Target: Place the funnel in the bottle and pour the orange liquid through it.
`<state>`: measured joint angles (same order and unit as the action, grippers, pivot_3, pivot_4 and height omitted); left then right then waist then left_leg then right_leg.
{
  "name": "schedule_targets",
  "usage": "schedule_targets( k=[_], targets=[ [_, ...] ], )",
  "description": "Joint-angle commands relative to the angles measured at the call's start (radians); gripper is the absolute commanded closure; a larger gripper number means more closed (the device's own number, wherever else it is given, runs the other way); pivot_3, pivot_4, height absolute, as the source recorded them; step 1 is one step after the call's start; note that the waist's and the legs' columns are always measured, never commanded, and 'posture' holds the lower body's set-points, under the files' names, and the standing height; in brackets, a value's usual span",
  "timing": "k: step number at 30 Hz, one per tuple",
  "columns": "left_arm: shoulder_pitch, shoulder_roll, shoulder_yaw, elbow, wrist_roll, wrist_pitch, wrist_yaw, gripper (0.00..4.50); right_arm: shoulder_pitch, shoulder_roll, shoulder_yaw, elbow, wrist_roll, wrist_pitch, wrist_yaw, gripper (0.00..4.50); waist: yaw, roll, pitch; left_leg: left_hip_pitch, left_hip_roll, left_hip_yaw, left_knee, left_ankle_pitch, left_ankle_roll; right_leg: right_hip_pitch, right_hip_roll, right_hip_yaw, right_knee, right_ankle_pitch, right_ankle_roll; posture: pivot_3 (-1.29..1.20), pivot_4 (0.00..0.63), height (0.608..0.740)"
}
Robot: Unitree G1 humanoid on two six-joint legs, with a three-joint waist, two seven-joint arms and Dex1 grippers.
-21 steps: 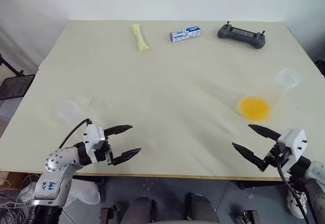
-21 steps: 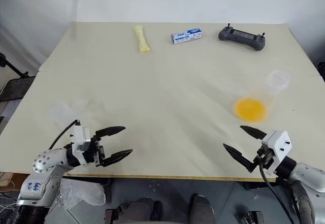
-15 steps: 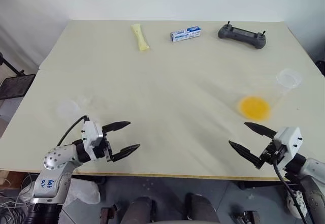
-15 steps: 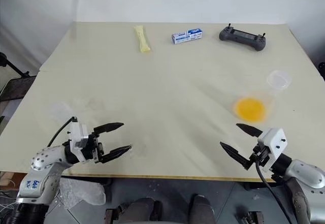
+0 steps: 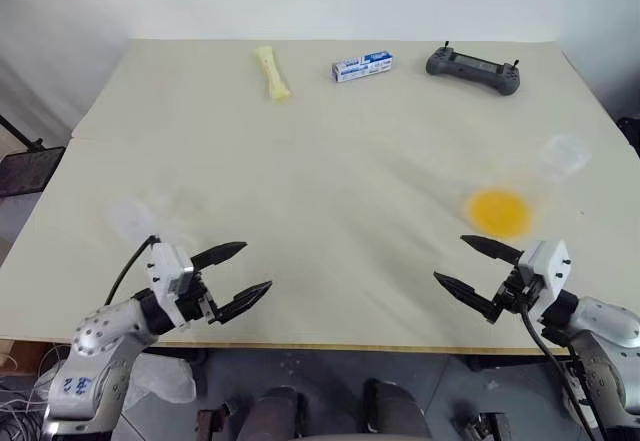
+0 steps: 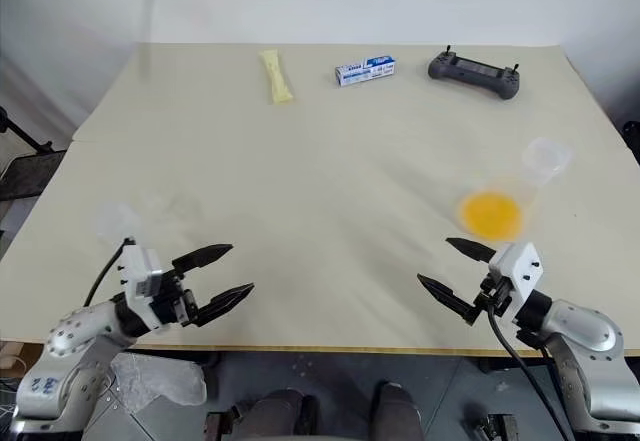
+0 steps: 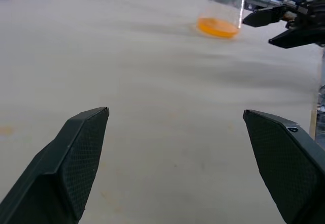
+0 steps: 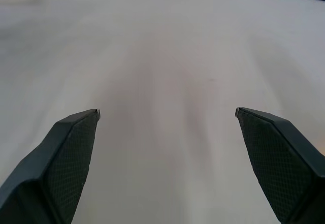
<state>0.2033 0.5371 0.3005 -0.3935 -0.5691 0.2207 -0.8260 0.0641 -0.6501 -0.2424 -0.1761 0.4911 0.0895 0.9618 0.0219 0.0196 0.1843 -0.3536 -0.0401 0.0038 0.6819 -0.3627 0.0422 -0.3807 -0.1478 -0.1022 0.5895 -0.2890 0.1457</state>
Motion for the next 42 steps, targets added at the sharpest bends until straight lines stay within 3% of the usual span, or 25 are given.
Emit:
schedule_targets(
  k=[1, 10, 15, 35, 41, 42],
  targets=[
    [0.130, 0.030, 0.202, -0.069, -0.074, 0.008, 0.006, 0.00, -0.051, -0.001, 0.018, 0.035, 0.008, -0.005, 0.034, 0.01, -0.003, -0.001, 0.001, 0.000, 0.001, 0.000, 0.000, 0.000, -0.001, 0.000, 0.000, 0.000, -0.001, 0.000, -0.001, 0.00, 0.150, 0.740],
    [0.321, -0.003, 0.476, -0.060, -0.200, 0.030, 0.020, 0.00, -0.167, 0.011, 0.074, 0.137, -0.010, -0.028, 0.076, 0.01, 0.003, -0.001, 0.002, 0.000, 0.002, -0.003, 0.001, -0.002, -0.002, 0.003, -0.002, -0.001, -0.006, -0.001, -0.002, 0.00, 0.150, 0.740],
    [0.241, 0.003, 0.520, 0.009, -0.213, 0.020, 0.070, 0.00, -0.176, 0.014, 0.072, 0.143, -0.013, -0.036, 0.084, 0.01, 0.005, -0.001, 0.003, 0.000, 0.002, -0.004, 0.001, -0.002, -0.002, 0.003, -0.001, -0.002, -0.006, -0.001, -0.003, 0.00, 0.150, 0.740],
    [-0.248, 0.167, 0.228, 0.433, -0.015, -0.050, -0.050, 0.00, -0.035, 0.016, 0.004, -0.054, 0.006, -0.017, -0.011, 0.01, -0.001, -0.001, 0.003, 0.001, 0.001, -0.002, 0.001, -0.002, -0.002, 0.002, 0.003, -0.005, 0.002, -0.001, -0.002, 0.00, 0.150, 0.740],
    [-0.287, 0.181, 0.221, 0.447, -0.063, 0.006, -0.120, 1.84, 0.007, 0.011, -0.020, -0.088, 0.010, -0.011, -0.031, 0.00, 0.000, -0.001, 0.003, 0.001, 0.001, -0.002, 0.001, -0.002, -0.002, 0.002, 0.003, -0.005, 0.002, -0.001, -0.001, 0.00, 0.150, 0.740],
    [-0.296, 0.183, 0.220, 0.447, -0.069, 0.015, -0.127, 1.92, 0.012, 0.011, -0.023, -0.092, 0.011, -0.010, -0.033, 0.00, 0.000, -0.001, 0.003, 0.001, 0.001, -0.002, 0.001, -0.002, -0.002, 0.002, 0.003, -0.005, 0.002, -0.001, -0.002, 0.00, 0.150, 0.740]
  ],
)
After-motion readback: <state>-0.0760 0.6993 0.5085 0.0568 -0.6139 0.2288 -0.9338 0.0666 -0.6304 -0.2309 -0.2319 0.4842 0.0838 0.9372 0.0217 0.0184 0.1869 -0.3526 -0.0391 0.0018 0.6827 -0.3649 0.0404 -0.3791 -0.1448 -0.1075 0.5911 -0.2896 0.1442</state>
